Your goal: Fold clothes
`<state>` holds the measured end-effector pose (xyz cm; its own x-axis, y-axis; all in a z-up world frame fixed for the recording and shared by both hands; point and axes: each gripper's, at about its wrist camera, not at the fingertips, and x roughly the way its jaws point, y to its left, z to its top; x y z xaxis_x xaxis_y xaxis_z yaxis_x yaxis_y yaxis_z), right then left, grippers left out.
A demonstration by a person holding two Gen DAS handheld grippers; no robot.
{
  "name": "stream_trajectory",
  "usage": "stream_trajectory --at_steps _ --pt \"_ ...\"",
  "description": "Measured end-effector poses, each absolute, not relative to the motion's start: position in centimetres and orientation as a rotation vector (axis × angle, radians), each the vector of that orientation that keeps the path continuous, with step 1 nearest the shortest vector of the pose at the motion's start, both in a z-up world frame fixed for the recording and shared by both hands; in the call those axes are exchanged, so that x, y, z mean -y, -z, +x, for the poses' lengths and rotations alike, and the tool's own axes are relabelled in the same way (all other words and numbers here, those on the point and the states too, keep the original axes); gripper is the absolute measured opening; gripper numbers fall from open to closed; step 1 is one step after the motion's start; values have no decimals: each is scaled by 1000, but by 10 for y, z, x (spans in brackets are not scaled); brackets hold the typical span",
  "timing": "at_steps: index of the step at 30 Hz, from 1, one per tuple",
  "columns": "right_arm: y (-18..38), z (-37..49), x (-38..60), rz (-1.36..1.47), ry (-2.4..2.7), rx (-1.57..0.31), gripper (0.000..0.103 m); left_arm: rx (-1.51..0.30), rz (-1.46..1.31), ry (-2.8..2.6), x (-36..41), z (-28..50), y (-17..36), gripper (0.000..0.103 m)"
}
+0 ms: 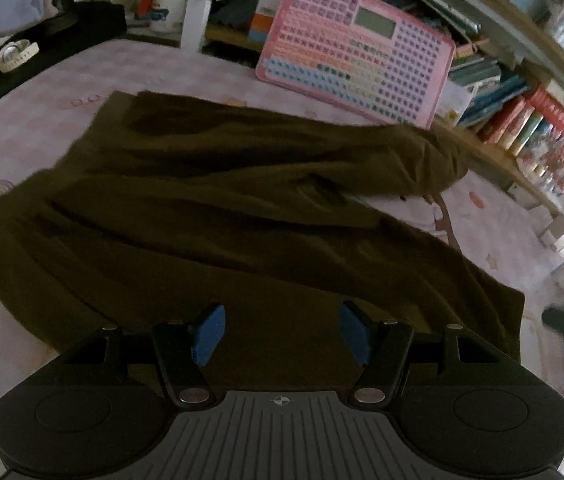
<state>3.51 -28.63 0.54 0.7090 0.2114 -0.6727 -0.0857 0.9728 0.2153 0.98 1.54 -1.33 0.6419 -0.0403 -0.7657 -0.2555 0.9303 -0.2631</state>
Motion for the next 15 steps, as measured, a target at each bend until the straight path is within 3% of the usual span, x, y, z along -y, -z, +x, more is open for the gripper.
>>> stream_trajectory --at_steps 15 --pt "-23 205 307 3 -447 -701 80 -913 -373 -426 7 -38 8 65"
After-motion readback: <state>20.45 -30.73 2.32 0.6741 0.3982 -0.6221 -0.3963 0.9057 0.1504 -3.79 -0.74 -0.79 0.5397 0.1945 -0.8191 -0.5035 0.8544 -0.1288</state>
